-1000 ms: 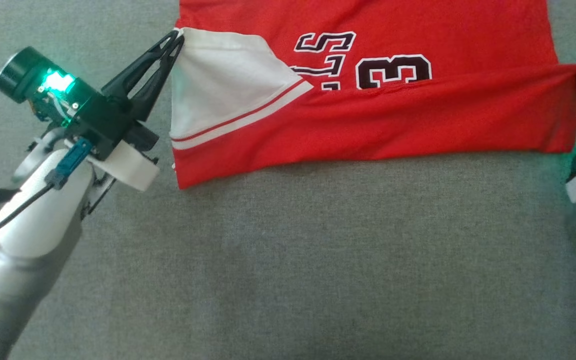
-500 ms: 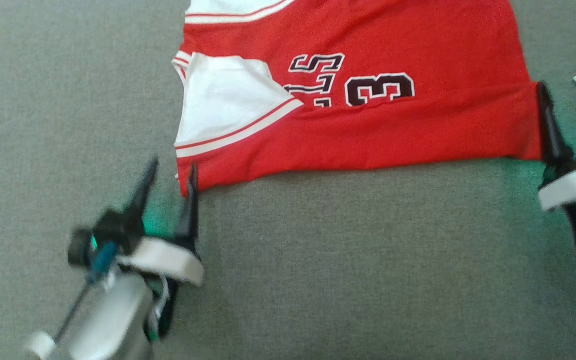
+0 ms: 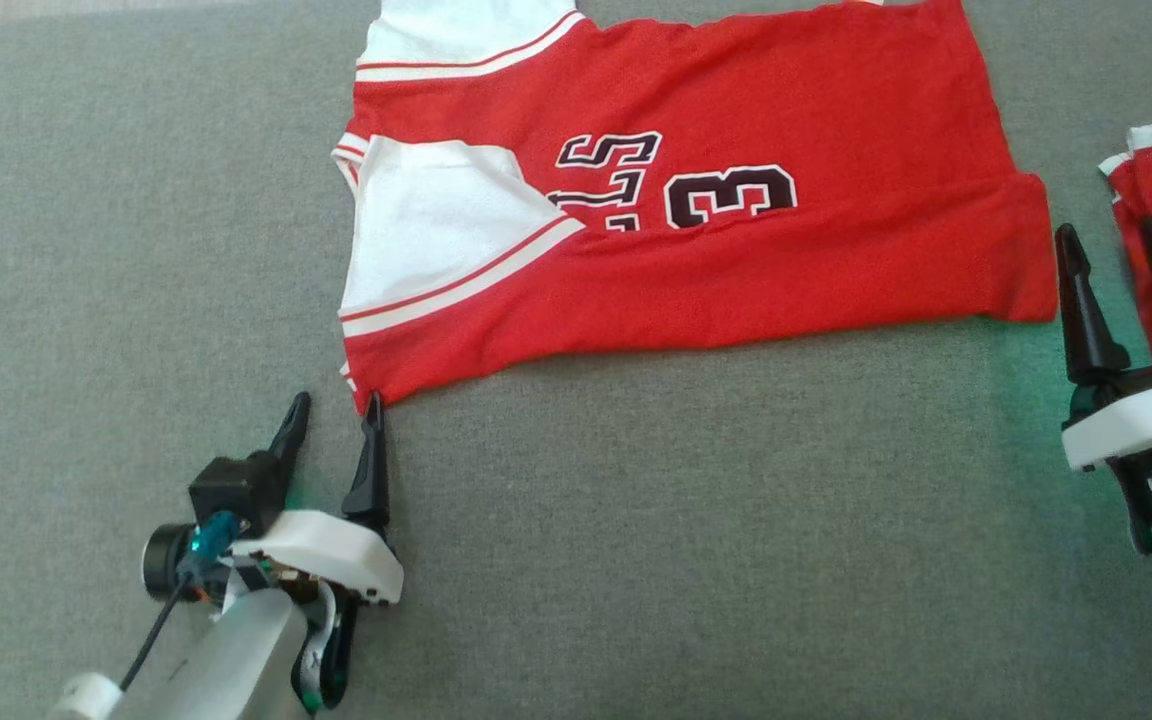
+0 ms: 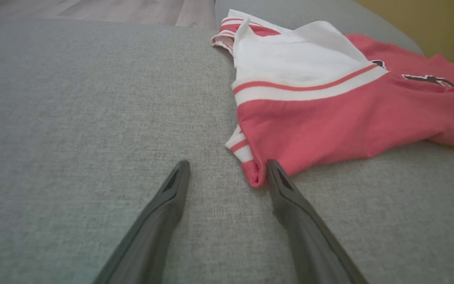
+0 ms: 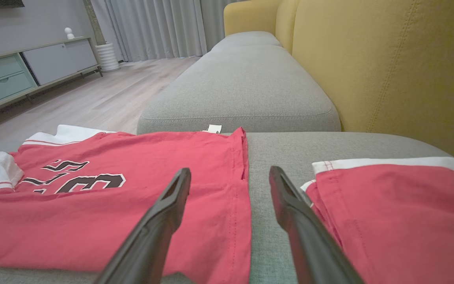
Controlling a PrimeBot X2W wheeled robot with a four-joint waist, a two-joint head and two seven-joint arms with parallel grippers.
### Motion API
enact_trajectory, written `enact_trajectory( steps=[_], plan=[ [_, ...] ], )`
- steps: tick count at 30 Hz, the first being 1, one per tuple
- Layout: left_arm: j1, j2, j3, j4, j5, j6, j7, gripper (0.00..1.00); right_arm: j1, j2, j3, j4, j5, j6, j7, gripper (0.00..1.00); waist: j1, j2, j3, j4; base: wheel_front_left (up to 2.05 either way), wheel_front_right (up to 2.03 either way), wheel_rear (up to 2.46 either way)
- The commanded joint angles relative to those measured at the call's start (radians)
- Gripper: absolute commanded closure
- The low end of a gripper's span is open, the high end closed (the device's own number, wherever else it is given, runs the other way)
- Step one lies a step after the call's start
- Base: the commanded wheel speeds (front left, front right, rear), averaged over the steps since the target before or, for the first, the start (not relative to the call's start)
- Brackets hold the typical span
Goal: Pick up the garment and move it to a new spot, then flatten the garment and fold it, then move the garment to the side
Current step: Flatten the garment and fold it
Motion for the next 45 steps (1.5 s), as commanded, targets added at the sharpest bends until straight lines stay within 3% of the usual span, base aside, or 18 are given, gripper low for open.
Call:
enact_trajectory(
  steps=[1,2,3,5,9,20,21,22,23,24,33,45],
  plan=[
    [-0.029,0.017,0.027,0.004,-0.006,-0.009,0.007,0.17,0.019,-0.015,0.004,-0.028,-0.009,0.007,-0.011,0.0,0.0001,-0.0001,-0.001,0.0,0.0,0.0,0.0],
    [-0.032,0.018,0.026,0.012,-0.006,-0.012,0.007,0.62,0.02,-0.015,0.003,-0.022,-0.008,0.007,-0.011,0.0,0.0001,-0.0001,-0.001,0.001,0.0,0.0,0.0],
    [-0.035,0.017,0.021,0.018,-0.006,-0.02,0.008,1.0,0.022,-0.015,0.005,-0.014,-0.002,0.007,-0.011,0.0,0.0001,-0.0001,-0.002,0.002,0.0,0.0,0.0],
    [-0.048,0.017,-0.004,0.035,-0.001,-0.056,0.018,1.0,0.018,-0.013,0.012,0.021,0.015,0.007,0.01,0.0,0.0001,-0.0001,-0.004,0.008,0.0,0.0,0.0],
    [-0.058,0.02,-0.016,0.035,0.008,-0.072,0.011,1.0,0.012,-0.004,0.022,0.059,0.046,0.007,0.063,0.0,0.0001,-0.0001,-0.01,0.019,0.0,0.0,0.0],
    [-0.059,0.066,-0.021,-0.034,0.05,-0.057,-0.02,1.0,-0.034,0.02,0.017,0.201,0.041,0.007,0.238,0.0,0.0001,-0.0001,-0.021,0.058,0.0,0.0,0.0],
    [-0.059,0.067,-0.021,-0.038,0.053,-0.053,-0.021,1.0,-0.037,0.023,0.022,0.206,0.041,0.007,0.254,0.18,0.0001,-0.0001,-0.022,0.06,0.0,0.0,0.0],
    [-0.059,0.069,-0.022,-0.043,0.055,-0.05,-0.022,1.0,-0.039,0.023,0.025,0.209,0.042,0.007,0.265,0.45,0.0001,-0.0001,-0.022,0.062,0.0,0.0,0.0],
    [-0.058,0.07,-0.022,-0.048,0.057,-0.048,-0.023,1.0,-0.041,0.022,0.025,0.21,0.043,0.007,0.268,0.61,0.0001,-0.0001,-0.022,0.064,0.0,0.0,0.0],
    [-0.056,0.072,-0.022,-0.054,0.059,-0.047,-0.024,1.0,-0.043,0.02,0.027,0.212,0.042,0.007,0.27,1.0,0.0001,-0.0001,-0.022,0.065,0.0,0.0,0.0],
    [-0.005,0.097,-0.027,-0.103,0.068,-0.032,-0.03,1.0,0.016,-0.019,0.048,0.178,0.068,0.007,0.278,1.0,0.0001,-0.0001,-0.061,0.06,0.0,0.0,0.0],
    [0.27,0.158,-0.068,-0.298,0.052,0.027,0.007,1.0,0.317,-0.125,0.046,-0.019,0.146,0.007,0.306,1.0,0.0001,-0.0001,-0.181,0.048,0.0,0.0,0.0]
  ],
)
